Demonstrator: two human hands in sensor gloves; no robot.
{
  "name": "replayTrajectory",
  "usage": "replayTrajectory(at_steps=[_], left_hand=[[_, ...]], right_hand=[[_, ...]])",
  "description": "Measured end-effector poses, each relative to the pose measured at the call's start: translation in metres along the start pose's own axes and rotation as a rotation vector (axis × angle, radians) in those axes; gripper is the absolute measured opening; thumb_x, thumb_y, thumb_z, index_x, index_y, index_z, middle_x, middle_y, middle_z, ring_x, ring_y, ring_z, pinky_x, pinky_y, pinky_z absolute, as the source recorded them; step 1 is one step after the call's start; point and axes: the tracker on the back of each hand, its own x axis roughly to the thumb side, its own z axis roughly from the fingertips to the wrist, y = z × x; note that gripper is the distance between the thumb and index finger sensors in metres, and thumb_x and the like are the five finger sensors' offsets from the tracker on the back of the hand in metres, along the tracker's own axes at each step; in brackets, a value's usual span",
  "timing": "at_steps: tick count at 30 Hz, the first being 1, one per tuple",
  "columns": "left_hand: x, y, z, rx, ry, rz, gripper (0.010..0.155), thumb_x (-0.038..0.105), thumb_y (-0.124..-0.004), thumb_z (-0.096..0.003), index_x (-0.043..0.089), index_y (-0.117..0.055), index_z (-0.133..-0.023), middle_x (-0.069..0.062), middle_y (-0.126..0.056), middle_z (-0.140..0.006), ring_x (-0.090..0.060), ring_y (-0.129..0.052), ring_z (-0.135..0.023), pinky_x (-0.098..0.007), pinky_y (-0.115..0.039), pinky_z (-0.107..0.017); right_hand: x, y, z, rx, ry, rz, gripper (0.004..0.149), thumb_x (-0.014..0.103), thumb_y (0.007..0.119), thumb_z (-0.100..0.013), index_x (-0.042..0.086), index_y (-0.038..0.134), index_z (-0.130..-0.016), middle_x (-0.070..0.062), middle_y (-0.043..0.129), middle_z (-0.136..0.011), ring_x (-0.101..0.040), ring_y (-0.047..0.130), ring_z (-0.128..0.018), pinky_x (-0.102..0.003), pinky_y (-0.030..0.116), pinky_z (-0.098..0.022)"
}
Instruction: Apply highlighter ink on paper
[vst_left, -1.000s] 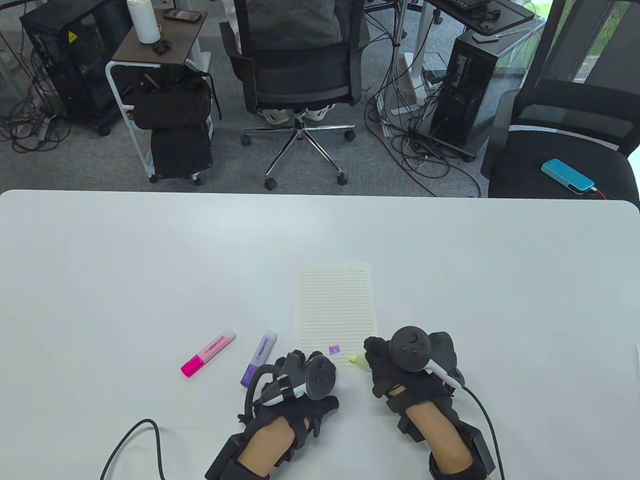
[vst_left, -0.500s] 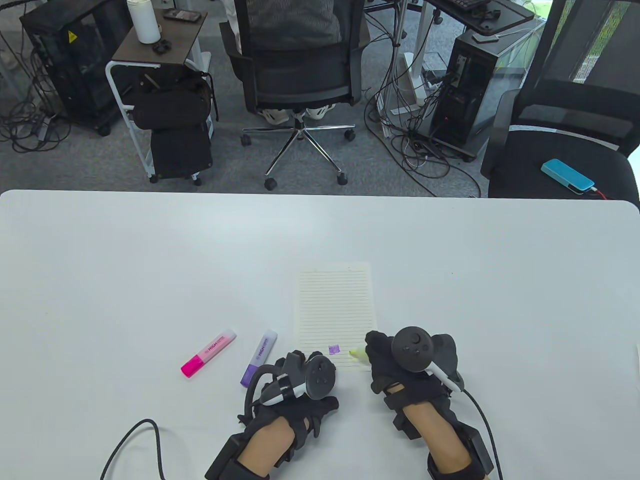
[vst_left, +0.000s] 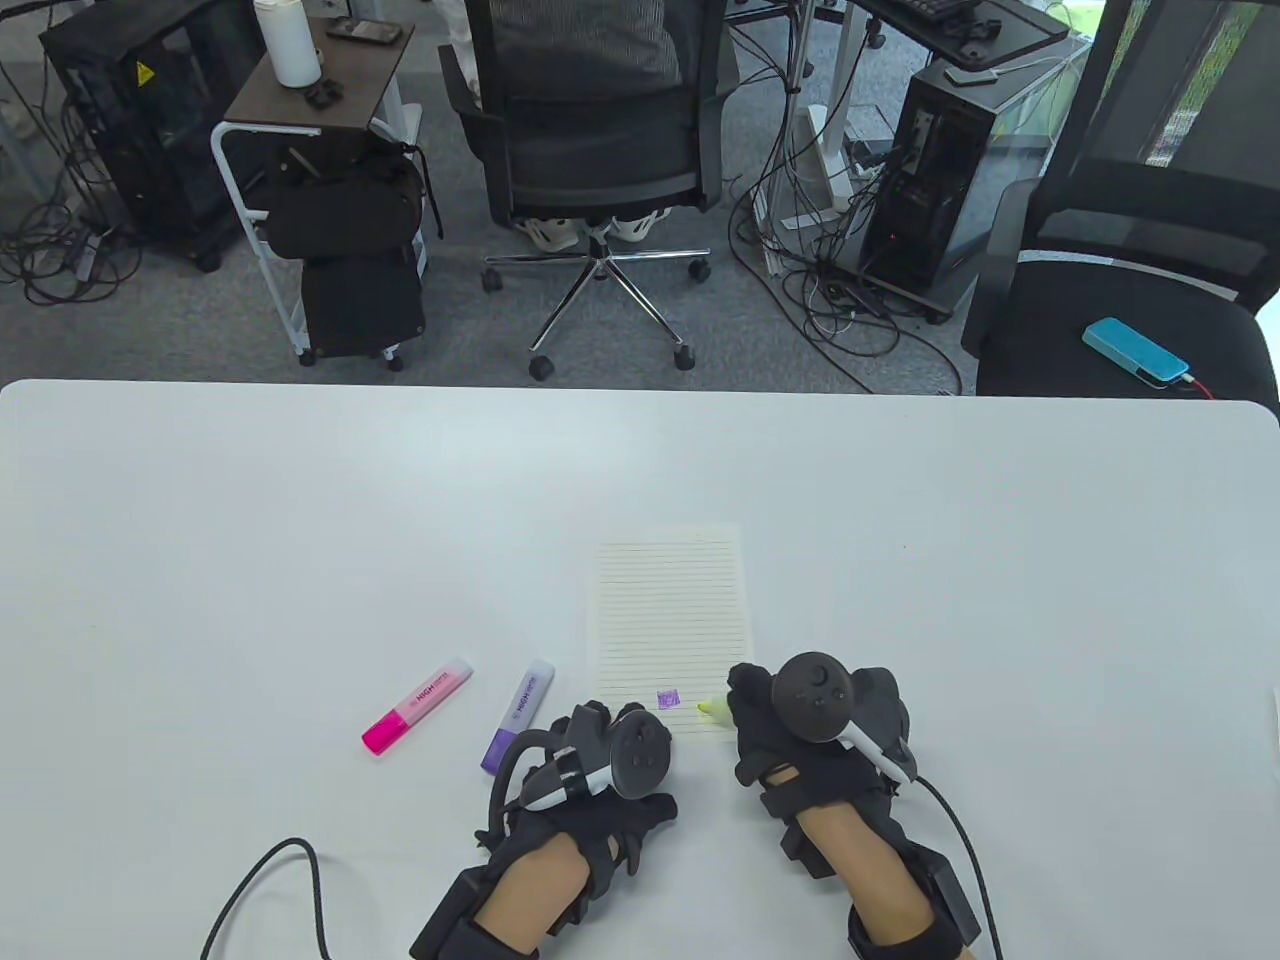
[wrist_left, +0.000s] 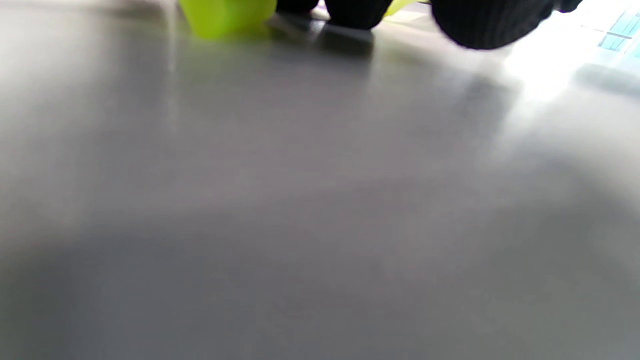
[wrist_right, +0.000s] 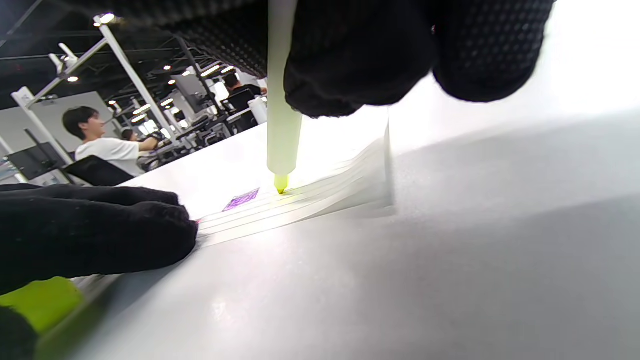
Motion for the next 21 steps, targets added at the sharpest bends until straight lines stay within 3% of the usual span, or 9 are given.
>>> replayTrajectory(at_steps=[21], left_hand=[[-0.0006,0.0000,0.0002,-0.011,0.001,0.006,0.074,0.060,-0.067,-0.0433,0.030,-0.045,-0.108,0.000,-0.036,-0.115,-0.044,-0.037,-0.106,-0.066,-0.039,-0.072]], right_hand=[[-0.0008,-0.0017,0.0011,-0.021,0.053,0.009,0.039,0.033,0.073,-0.063,0.013,0.076,-0.097,-0.015,0.092,-0.065,-0.023,0.093,-0.035,-0.052,0.079,-0.044]])
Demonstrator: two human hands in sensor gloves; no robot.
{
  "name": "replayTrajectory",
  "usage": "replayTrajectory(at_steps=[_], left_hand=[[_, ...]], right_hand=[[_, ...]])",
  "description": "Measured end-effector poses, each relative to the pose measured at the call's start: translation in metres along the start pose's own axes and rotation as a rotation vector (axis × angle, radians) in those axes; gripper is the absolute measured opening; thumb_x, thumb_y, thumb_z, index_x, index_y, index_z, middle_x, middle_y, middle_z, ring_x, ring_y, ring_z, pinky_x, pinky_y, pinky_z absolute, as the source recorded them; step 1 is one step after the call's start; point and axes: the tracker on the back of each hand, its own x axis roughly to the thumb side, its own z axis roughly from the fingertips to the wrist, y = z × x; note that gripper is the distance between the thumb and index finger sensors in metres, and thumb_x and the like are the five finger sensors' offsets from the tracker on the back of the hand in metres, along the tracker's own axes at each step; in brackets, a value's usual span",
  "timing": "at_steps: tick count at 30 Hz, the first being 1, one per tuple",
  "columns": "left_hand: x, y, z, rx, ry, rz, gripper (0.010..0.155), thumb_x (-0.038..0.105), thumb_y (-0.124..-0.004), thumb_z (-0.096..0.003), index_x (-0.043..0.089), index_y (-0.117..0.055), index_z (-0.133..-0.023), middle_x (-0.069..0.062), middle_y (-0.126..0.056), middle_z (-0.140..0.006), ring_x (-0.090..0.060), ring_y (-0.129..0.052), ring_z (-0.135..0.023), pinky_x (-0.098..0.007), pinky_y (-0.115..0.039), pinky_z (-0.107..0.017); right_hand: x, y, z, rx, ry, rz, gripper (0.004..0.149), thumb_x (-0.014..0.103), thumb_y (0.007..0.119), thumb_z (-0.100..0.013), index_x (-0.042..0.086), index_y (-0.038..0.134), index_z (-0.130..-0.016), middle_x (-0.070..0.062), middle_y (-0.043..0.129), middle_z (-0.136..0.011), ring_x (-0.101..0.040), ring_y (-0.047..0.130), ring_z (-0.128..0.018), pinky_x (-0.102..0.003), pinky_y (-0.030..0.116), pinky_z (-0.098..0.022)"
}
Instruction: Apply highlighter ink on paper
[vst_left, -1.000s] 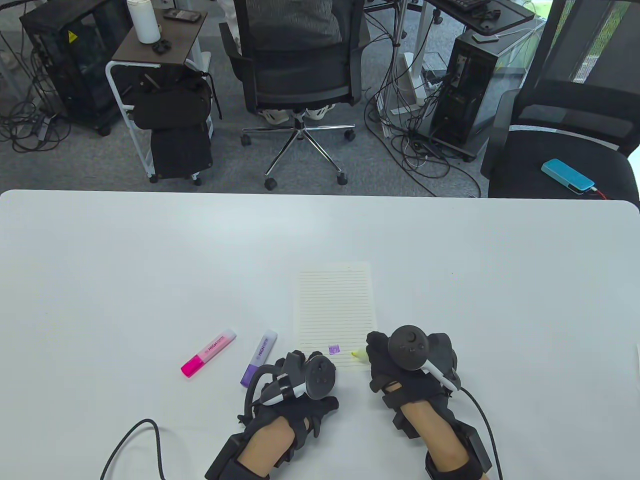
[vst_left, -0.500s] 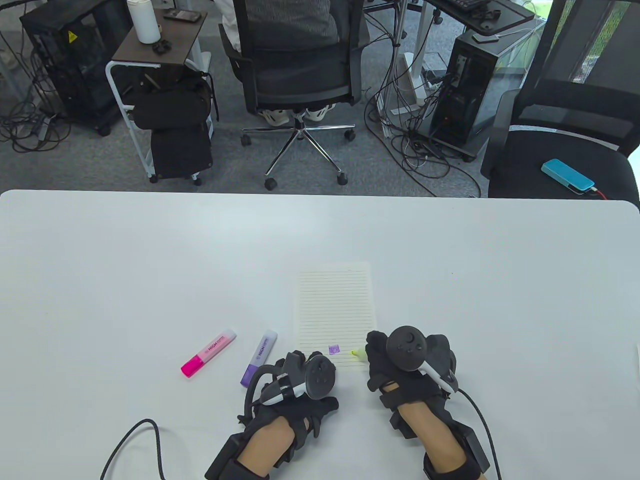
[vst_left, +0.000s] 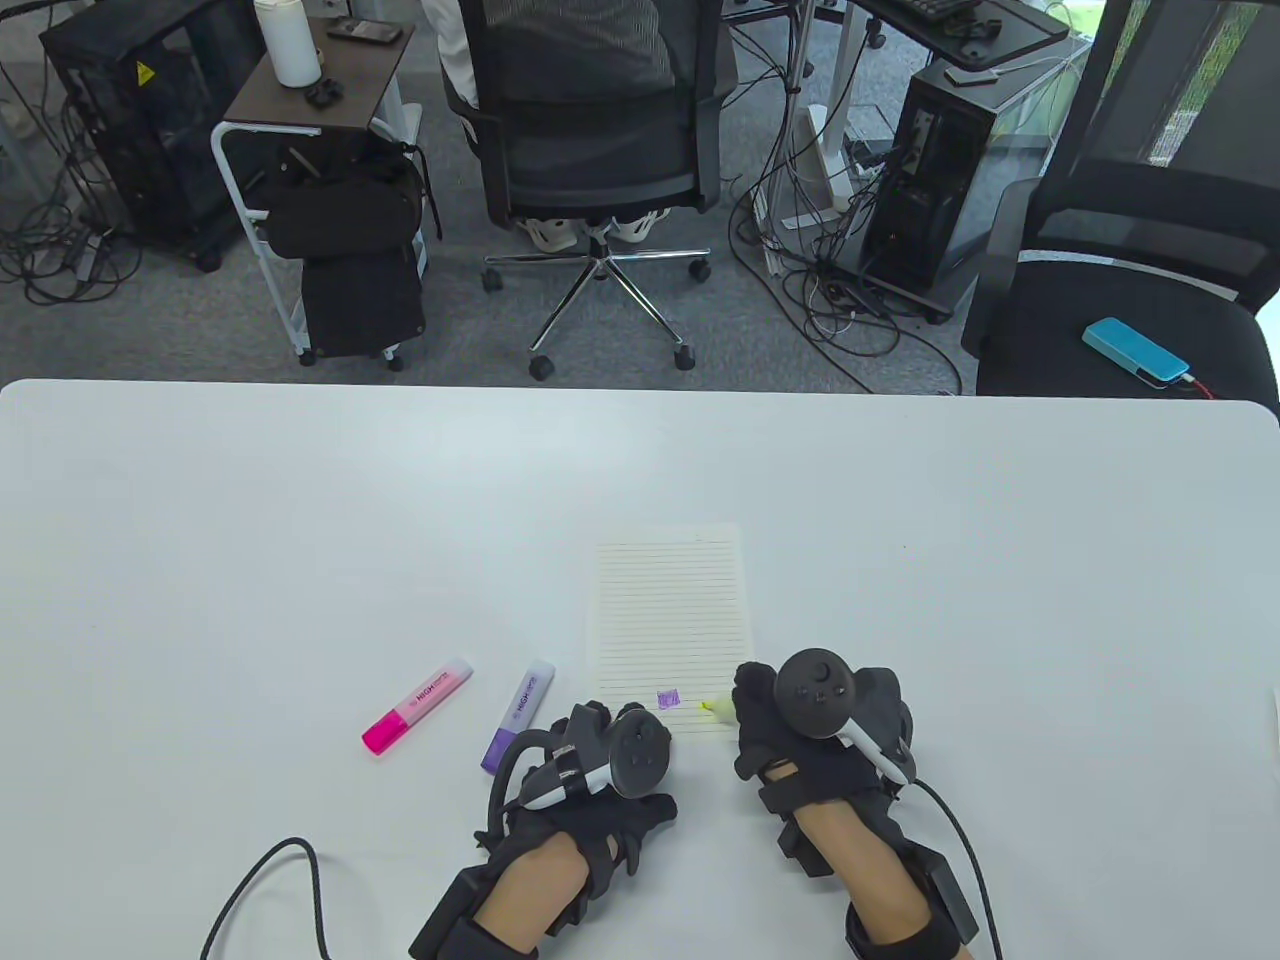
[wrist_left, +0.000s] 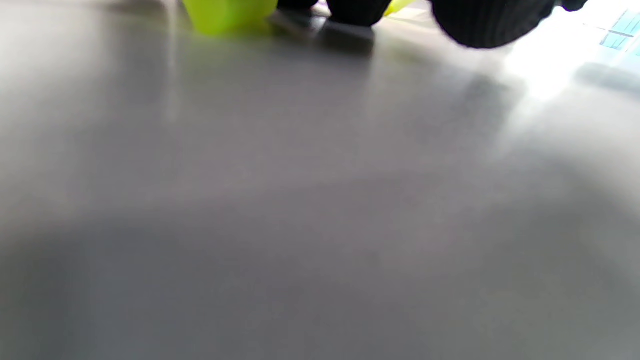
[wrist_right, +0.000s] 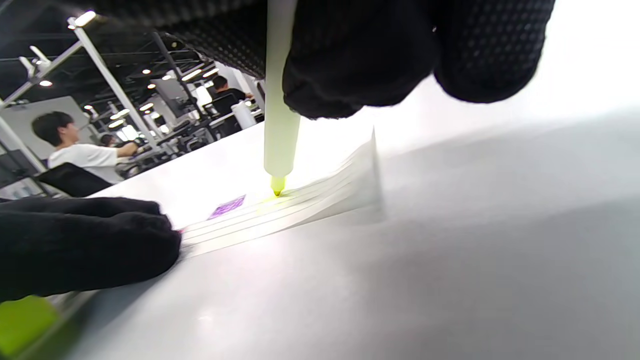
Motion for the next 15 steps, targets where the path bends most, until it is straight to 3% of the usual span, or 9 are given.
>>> replayTrajectory(at_steps=[3,15], left_hand=[[0.0002,0.0000,-0.0002,-0.001,0.000,0.001,0.074,0.060,-0.067,-0.0433,0.030,-0.045,-0.108,-0.001,-0.036,-0.115,-0.044,-0.037,-0.106,-0.066,-0.039,-0.072],[0.0001,-0.0002,-0.0004,-0.006,0.001,0.003,0.074,0.060,-0.067,-0.0434,0.030,-0.044,-0.108,0.000,-0.035,-0.115,-0.044,-0.036,-0.106,-0.066,-0.039,-0.072]], right_hand=[[0.0004,0.0020,-0.0011,0.028,-0.053,-0.023,0.039,0.033,0.073,-0.063,0.013,0.076,-0.097,-0.014,0.092,-0.065,-0.023,0.093,-0.035,-0.052,0.079,-0.045],[0.0007,0.0005,0.0006,0.047,-0.023,-0.025,0.039,0.033,0.073,-0.063,0.013,0.076,-0.096,-0.015,0.092,-0.065,-0.024,0.093,-0.035,-0.052,0.079,-0.045]])
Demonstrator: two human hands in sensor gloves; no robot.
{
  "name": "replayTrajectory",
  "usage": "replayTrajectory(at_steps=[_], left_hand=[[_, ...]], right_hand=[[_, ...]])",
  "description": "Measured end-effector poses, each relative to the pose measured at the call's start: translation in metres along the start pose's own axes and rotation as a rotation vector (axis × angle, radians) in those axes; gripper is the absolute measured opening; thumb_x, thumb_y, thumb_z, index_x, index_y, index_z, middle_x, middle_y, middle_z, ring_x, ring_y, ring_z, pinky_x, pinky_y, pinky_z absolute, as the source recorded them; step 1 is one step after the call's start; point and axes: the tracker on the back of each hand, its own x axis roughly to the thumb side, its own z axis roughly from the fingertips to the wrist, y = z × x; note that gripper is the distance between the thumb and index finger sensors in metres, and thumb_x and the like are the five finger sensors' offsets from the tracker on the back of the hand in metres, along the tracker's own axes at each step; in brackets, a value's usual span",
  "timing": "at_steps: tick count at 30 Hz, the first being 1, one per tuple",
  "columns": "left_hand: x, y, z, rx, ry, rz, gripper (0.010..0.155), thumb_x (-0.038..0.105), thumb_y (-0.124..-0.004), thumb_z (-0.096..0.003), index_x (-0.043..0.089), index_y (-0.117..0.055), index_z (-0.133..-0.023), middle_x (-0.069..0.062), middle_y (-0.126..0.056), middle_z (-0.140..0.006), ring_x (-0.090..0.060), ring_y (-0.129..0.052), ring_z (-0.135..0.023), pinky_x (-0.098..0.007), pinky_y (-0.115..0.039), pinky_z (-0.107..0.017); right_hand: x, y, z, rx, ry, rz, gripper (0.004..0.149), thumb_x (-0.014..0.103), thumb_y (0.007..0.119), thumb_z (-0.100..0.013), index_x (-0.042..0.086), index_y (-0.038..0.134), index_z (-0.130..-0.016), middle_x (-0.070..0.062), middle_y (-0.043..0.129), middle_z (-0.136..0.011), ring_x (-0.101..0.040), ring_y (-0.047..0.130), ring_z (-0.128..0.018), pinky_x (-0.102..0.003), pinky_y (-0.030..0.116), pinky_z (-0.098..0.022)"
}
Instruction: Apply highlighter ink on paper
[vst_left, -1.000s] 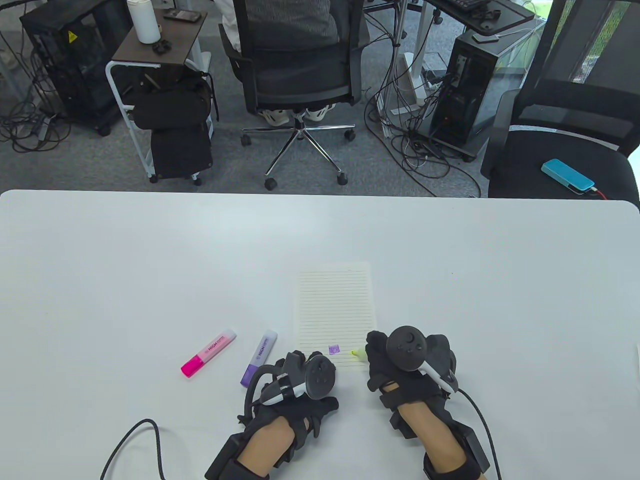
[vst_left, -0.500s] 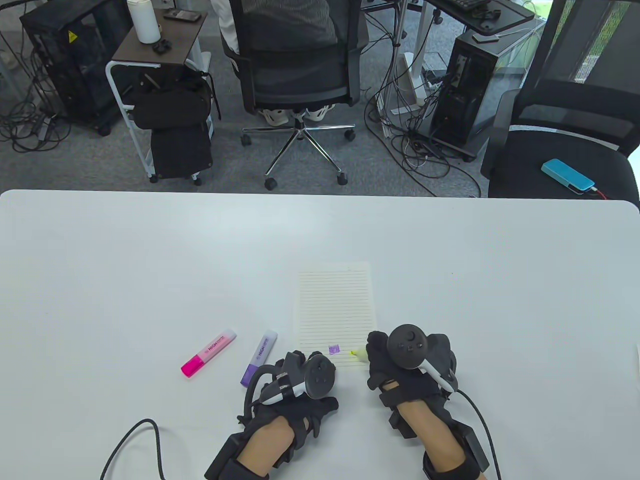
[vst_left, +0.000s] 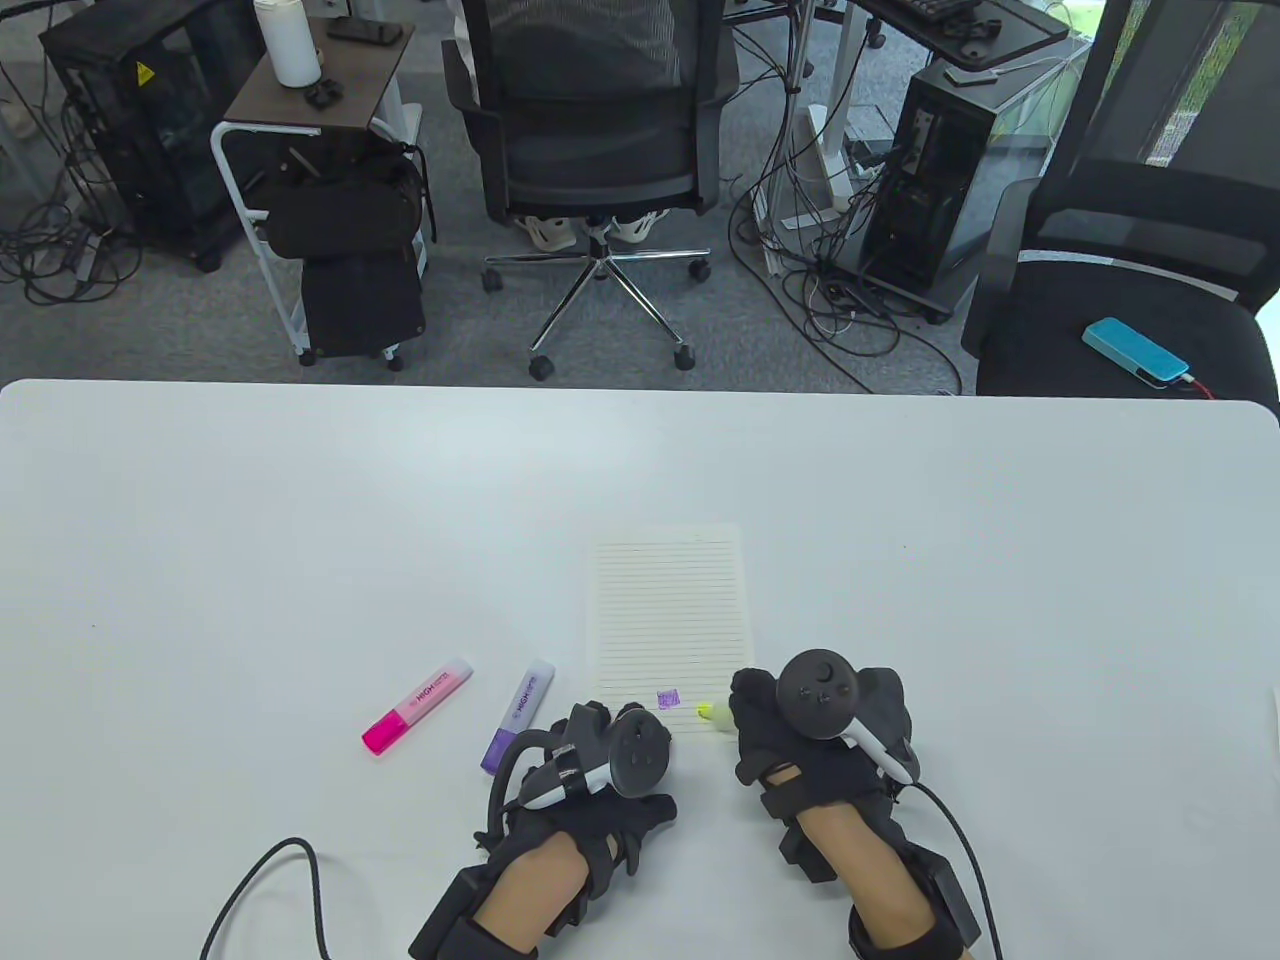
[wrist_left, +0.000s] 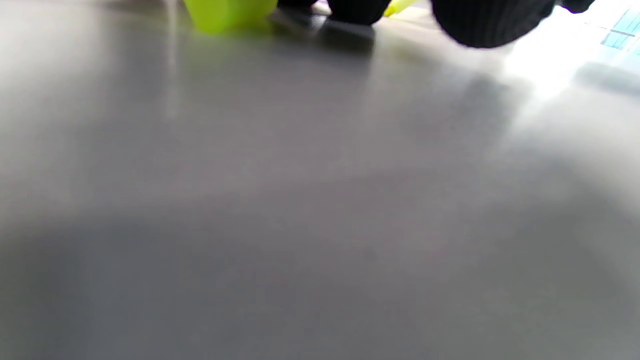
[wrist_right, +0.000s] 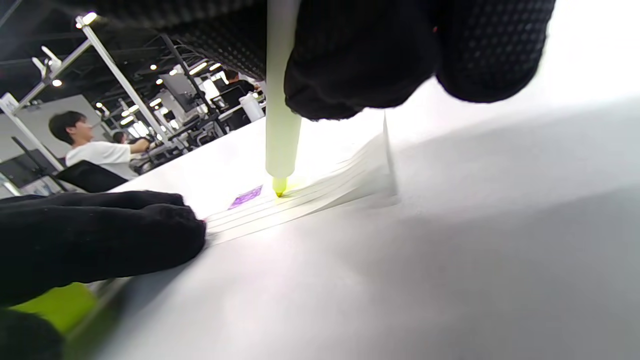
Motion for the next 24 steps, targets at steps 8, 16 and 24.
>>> replayTrajectory(at_steps=[8,16,24], left_hand=[[-0.0001,-0.0001,-0.0002,-0.003,0.000,0.001,0.074,0.060,-0.066,-0.0433,0.030,-0.044,-0.108,0.000,-0.035,-0.115,-0.043,-0.036,-0.106,-0.066,-0.039,-0.072],[-0.0003,-0.0002,-0.0002,-0.004,0.000,0.003,0.075,0.060,-0.066,-0.0434,0.030,-0.044,-0.108,0.000,-0.034,-0.115,-0.043,-0.035,-0.106,-0.066,-0.039,-0.072],[-0.0004,0.0000,0.0001,-0.007,0.000,0.004,0.075,0.060,-0.066,-0.0434,0.030,-0.043,-0.108,0.000,-0.034,-0.116,-0.043,-0.035,-0.107,-0.066,-0.039,-0.072]], right_hand=[[0.0008,-0.0012,0.0009,0.003,0.003,0.010,0.039,0.033,0.074,-0.063,0.013,0.077,-0.096,-0.015,0.093,-0.065,-0.024,0.093,-0.035,-0.052,0.079,-0.044],[0.0025,-0.0001,0.0025,0.016,-0.016,-0.012,0.039,0.033,0.074,-0.063,0.013,0.077,-0.096,-0.015,0.093,-0.065,-0.024,0.093,-0.035,-0.053,0.079,-0.045],[0.0036,-0.0025,0.0030,0.009,-0.014,0.035,0.039,0.033,0.074,-0.063,0.013,0.077,-0.096,-0.014,0.093,-0.065,-0.024,0.093,-0.035,-0.052,0.079,-0.045]])
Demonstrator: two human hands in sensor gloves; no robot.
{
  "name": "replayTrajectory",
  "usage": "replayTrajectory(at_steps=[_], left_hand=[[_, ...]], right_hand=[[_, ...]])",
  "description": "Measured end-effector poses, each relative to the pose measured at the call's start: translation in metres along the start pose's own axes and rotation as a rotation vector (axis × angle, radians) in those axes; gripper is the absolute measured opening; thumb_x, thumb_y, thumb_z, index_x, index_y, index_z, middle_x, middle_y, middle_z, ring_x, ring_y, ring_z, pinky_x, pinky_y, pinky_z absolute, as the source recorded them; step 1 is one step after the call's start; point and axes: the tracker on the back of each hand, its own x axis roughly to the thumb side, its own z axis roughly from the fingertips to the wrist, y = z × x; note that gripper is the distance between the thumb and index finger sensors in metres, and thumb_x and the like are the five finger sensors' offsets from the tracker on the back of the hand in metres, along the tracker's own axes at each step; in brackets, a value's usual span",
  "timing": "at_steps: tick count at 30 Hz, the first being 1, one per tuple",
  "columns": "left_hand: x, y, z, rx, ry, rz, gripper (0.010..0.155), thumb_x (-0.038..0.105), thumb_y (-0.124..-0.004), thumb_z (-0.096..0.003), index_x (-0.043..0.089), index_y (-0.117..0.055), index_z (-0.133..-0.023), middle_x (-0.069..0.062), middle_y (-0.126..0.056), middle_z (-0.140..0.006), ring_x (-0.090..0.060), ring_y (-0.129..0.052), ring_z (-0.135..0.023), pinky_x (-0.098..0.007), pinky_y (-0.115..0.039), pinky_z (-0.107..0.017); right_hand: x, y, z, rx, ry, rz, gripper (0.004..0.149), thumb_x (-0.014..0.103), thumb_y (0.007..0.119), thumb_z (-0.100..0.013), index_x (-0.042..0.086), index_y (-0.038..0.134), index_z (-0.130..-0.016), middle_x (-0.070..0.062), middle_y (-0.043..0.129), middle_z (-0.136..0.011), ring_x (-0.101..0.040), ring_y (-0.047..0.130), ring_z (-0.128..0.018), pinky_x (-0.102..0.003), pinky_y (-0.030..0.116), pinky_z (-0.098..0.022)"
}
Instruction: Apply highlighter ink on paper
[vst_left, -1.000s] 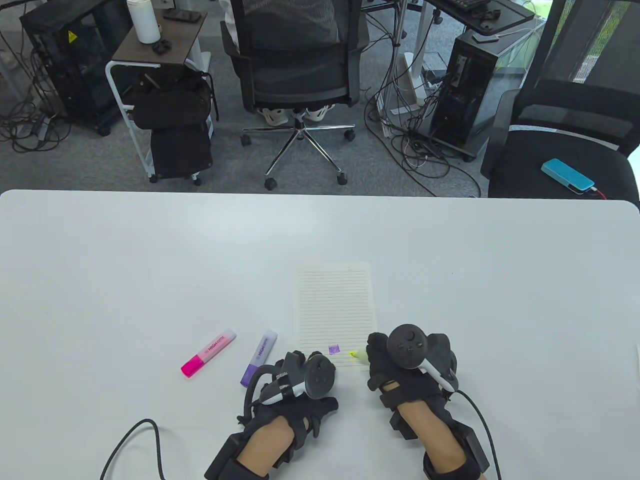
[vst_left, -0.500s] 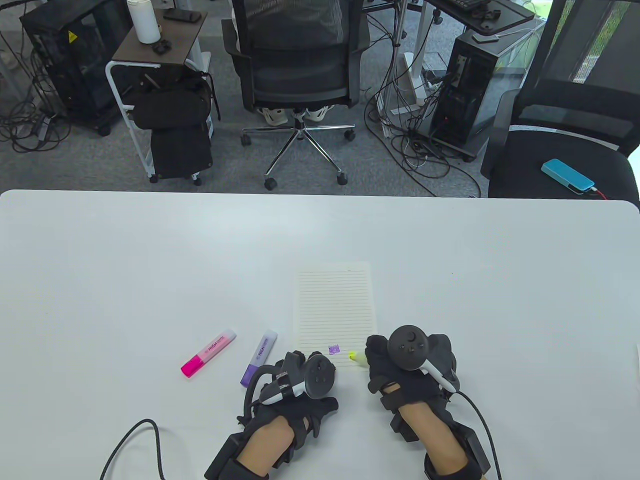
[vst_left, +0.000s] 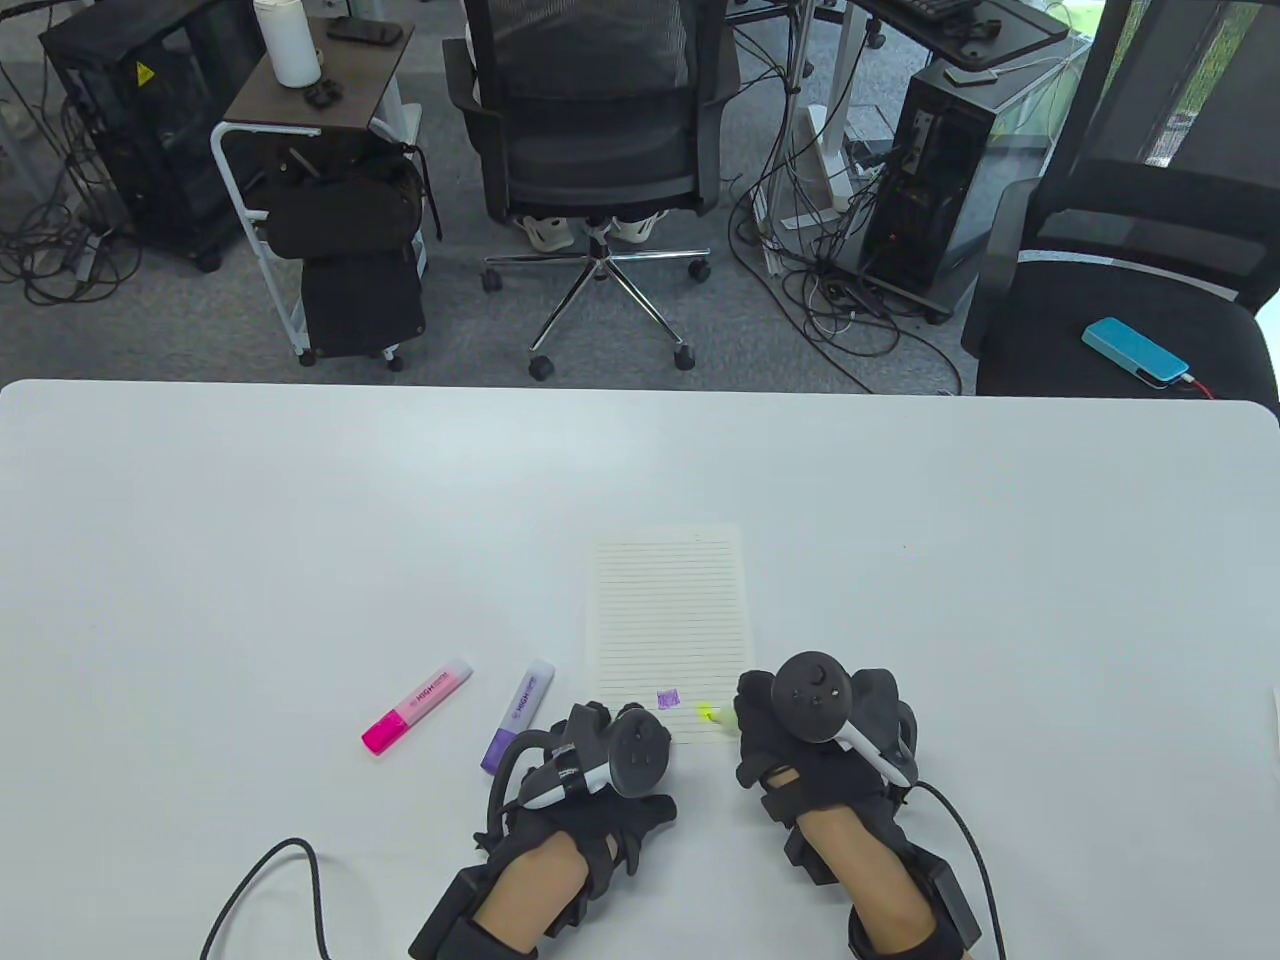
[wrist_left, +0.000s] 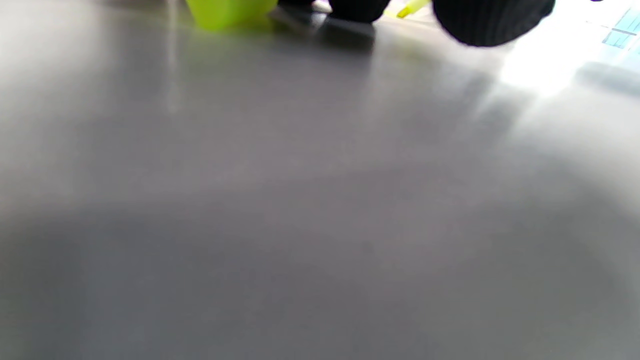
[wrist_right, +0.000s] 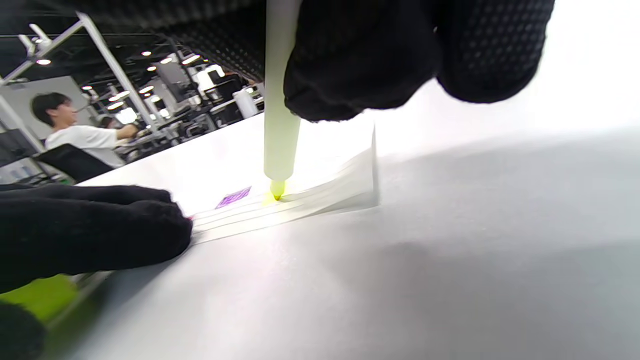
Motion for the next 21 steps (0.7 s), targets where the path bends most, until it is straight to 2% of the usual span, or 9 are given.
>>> replayTrajectory(at_steps=[2,6,15,19,21], left_hand=[[0.0000,0.0000,0.0000,0.000,0.000,0.000,0.075,0.060,-0.066,-0.0434,0.030,-0.043,-0.108,0.000,-0.034,-0.115,-0.043,-0.035,-0.106,-0.066,-0.039,-0.072],[0.0000,-0.0001,-0.0001,-0.001,0.000,0.001,0.075,0.060,-0.066,-0.0434,0.030,-0.043,-0.108,0.000,-0.033,-0.116,-0.043,-0.035,-0.107,-0.066,-0.039,-0.072],[0.0001,-0.0004,-0.0001,-0.004,0.001,0.002,0.075,0.060,-0.066,-0.0434,0.030,-0.043,-0.108,0.000,-0.033,-0.115,-0.043,-0.035,-0.106,-0.066,-0.039,-0.072],[-0.0001,-0.0005,-0.0003,-0.004,0.002,0.004,0.075,0.060,-0.066,-0.0433,0.030,-0.043,-0.108,0.000,-0.033,-0.115,-0.043,-0.035,-0.106,-0.066,-0.039,-0.072],[0.0000,-0.0006,-0.0004,-0.005,0.001,0.004,0.075,0.060,-0.066,-0.0434,0.030,-0.043,-0.108,0.000,-0.033,-0.115,-0.043,-0.035,-0.106,-0.066,-0.039,-0.072]], right_hand=[[-0.0009,0.0021,-0.0003,0.000,0.005,-0.036,0.039,0.033,0.074,-0.063,0.013,0.077,-0.096,-0.015,0.092,-0.065,-0.025,0.093,-0.035,-0.053,0.079,-0.045],[-0.0019,-0.0023,0.0005,-0.022,0.054,0.017,0.039,0.033,0.073,-0.062,0.013,0.077,-0.096,-0.014,0.093,-0.065,-0.025,0.093,-0.035,-0.052,0.079,-0.044],[-0.0052,0.0014,-0.0022,-0.053,0.043,-0.017,0.039,0.033,0.073,-0.063,0.014,0.076,-0.097,-0.014,0.092,-0.067,-0.025,0.093,-0.037,-0.053,0.078,-0.046],[-0.0054,-0.0008,-0.0013,-0.018,0.045,-0.030,0.039,0.033,0.073,-0.063,0.013,0.077,-0.096,-0.015,0.093,-0.065,-0.025,0.093,-0.035,-0.052,0.079,-0.045],[-0.0052,0.0007,-0.0012,-0.055,0.040,-0.024,0.039,0.033,0.073,-0.063,0.013,0.076,-0.096,-0.014,0.092,-0.066,-0.025,0.093,-0.036,-0.052,0.079,-0.045]])
